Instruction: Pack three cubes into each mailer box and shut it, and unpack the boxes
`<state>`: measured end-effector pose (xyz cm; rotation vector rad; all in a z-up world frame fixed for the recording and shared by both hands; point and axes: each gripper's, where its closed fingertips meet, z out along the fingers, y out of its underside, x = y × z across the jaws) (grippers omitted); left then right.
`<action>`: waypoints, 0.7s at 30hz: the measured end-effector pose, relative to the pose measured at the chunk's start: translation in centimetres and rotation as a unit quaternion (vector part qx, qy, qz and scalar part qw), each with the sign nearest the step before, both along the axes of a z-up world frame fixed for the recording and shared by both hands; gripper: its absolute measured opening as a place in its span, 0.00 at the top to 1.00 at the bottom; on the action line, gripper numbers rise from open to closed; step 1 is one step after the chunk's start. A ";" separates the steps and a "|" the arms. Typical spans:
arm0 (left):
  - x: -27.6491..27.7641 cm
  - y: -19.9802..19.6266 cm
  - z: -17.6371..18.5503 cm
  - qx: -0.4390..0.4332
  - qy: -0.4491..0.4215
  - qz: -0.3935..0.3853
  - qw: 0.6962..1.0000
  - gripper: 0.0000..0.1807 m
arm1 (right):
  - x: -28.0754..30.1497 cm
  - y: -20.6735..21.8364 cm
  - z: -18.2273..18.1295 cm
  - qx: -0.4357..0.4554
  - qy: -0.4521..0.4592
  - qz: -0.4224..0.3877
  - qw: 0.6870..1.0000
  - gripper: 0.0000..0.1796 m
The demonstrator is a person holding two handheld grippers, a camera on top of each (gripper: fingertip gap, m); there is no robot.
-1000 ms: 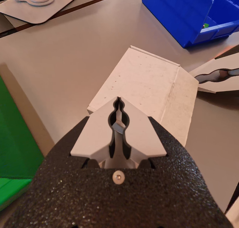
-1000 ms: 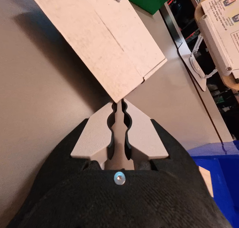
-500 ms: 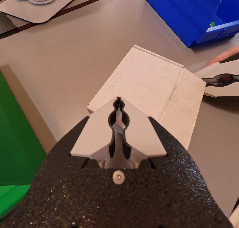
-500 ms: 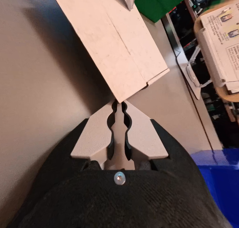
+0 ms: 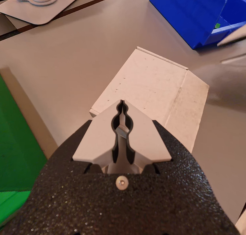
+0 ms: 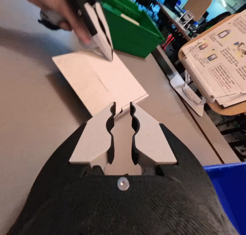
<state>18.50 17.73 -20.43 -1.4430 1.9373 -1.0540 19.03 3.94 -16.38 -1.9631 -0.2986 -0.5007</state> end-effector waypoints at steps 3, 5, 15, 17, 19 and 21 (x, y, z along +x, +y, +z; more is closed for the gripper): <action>0.0 0.0 0.0 0.001 -0.001 0.001 1.000 1.00 | 1.4 3.1 1.6 0.058 0.025 -0.015 0.998 0.95; 0.1 0.0 0.0 0.001 0.000 0.002 1.000 1.00 | 3.2 4.7 0.7 0.029 0.004 -0.048 0.998 0.97; -2.2 -0.1 1.3 0.041 -0.073 0.021 0.996 0.93 | 4.8 7.8 -3.7 -0.140 -0.054 -0.073 0.986 1.00; -4.9 -1.4 1.2 0.038 -0.082 -0.005 0.996 0.90 | 4.7 7.8 -3.7 -0.138 -0.055 -0.071 0.986 1.00; -8.0 -2.8 0.2 0.043 -0.064 -0.036 0.996 0.86 | 4.7 7.7 -3.7 -0.136 -0.055 -0.071 0.987 1.00; -10.4 -4.0 -0.7 0.056 -0.050 -0.054 0.996 0.81 | 4.7 7.7 -3.7 -0.141 -0.058 -0.070 0.986 1.00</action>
